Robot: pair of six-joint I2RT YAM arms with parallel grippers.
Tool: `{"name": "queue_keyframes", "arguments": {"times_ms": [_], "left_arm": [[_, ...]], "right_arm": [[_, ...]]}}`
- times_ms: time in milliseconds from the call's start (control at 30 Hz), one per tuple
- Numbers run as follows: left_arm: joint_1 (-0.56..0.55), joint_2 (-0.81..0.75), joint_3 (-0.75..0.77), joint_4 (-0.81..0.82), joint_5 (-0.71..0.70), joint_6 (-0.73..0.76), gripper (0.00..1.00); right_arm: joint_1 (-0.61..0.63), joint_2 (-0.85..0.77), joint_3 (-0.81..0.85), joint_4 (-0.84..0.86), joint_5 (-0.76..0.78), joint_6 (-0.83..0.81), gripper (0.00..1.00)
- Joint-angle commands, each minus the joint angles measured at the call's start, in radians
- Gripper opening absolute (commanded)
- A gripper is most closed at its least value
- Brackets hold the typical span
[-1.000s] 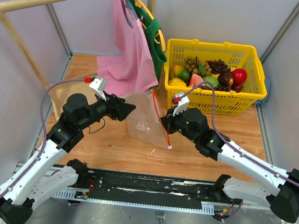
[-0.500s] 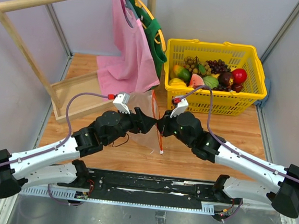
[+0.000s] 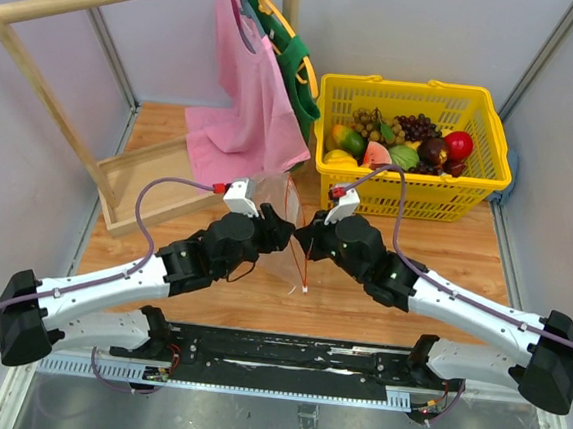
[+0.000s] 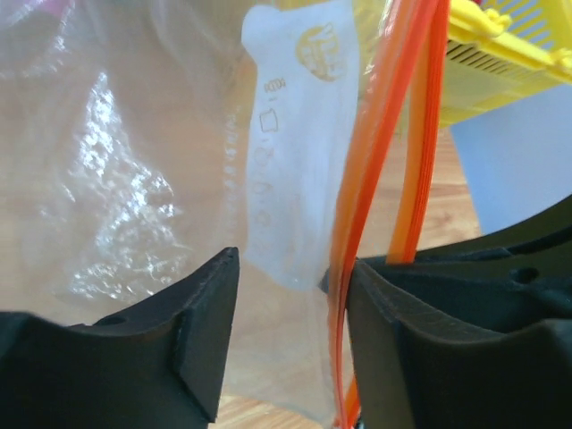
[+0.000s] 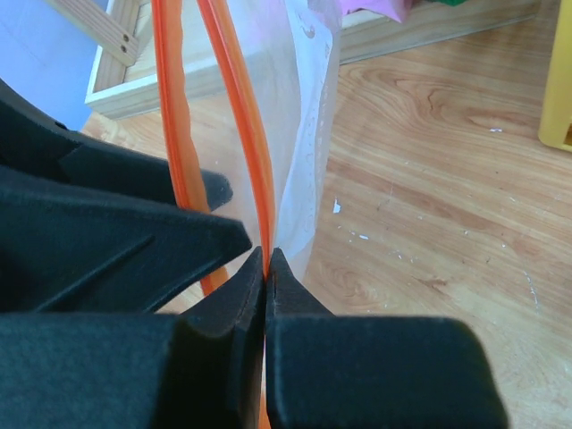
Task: Place the food in the zip-top bag and seal the zipper
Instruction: Open the zipper of the food storage bag.
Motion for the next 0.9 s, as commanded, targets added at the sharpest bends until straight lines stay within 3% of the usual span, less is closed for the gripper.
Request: {"name": "queue_keyframes", "arguments": {"times_ms": [0,100,467,533,600,667,867], "left_arm": [[-0.013,0.029,0.110,-0.146,-0.100,0.012,0.45],[-0.019,0.036,0.157,-0.230,-0.126,0.015,0.35],[-0.047,0.073,0.136,-0.230,-0.086,-0.046,0.33],[-0.058,0.080,0.119,-0.195,-0.075,-0.052,0.29],[-0.058,0.093,0.136,-0.207,-0.071,-0.044,0.19],[-0.058,0.091,0.193,-0.282,-0.106,-0.030,0.03],[-0.058,0.003,0.322,-0.558,-0.191,-0.008,0.00]], "right_arm": [[0.026,-0.004,-0.006,0.037,0.026,-0.015,0.01],[0.027,-0.002,-0.003,0.037,0.029,-0.025,0.01],[0.034,0.025,0.008,0.069,0.011,-0.012,0.01],[0.034,0.028,0.012,0.066,0.009,-0.014,0.01],[0.034,0.029,0.015,0.051,0.030,-0.020,0.01],[0.034,0.025,0.025,0.005,0.066,-0.029,0.01],[0.025,0.024,0.035,-0.101,0.180,-0.055,0.01]]}}
